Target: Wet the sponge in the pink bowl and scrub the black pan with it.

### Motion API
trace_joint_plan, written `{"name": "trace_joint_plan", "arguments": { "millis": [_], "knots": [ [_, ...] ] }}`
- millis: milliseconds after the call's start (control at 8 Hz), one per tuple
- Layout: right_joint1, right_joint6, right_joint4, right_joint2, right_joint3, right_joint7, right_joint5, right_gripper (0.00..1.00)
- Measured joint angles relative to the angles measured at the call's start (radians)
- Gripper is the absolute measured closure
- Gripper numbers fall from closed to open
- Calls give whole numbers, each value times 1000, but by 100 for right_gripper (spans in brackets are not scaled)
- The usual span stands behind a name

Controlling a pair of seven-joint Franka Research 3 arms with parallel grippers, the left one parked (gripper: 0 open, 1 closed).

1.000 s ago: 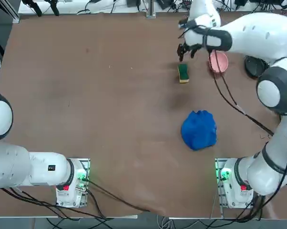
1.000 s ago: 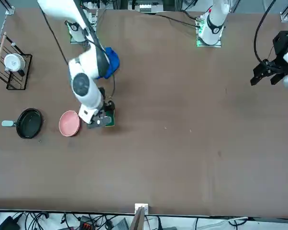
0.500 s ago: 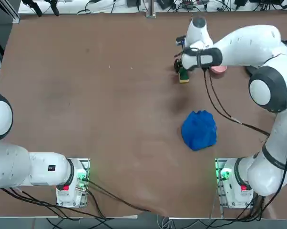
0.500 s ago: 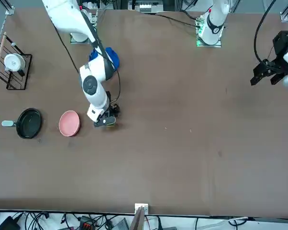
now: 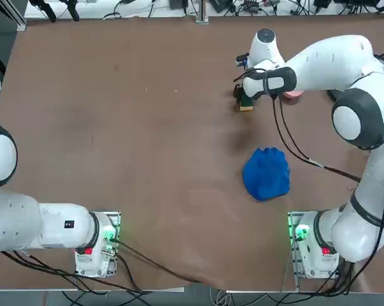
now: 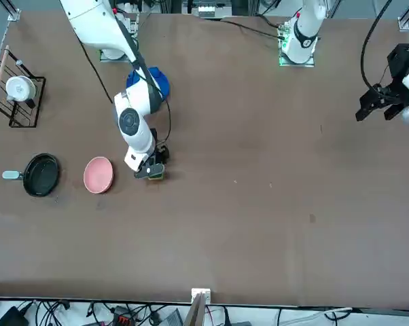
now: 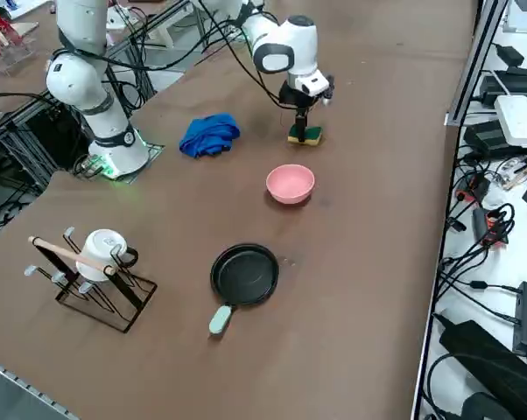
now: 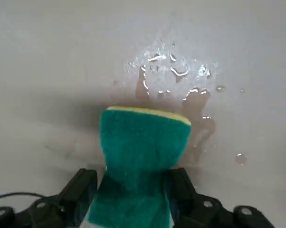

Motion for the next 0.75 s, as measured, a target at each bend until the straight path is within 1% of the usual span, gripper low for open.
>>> {"name": "trace_joint_plan", "arguments": {
  "millis": [125,375,500,625,750],
  "knots": [
    [0,0,-1,0,-2,1,0,41],
    [0,-3,1,-2,-10,2,0,77],
    [-3,-22,5,-13,-17,2,0,87],
    [-16,-67,10,-40,-27,2,0,87],
    [-56,-139,14,-84,-33,-24,-1,87]
  ]
}}
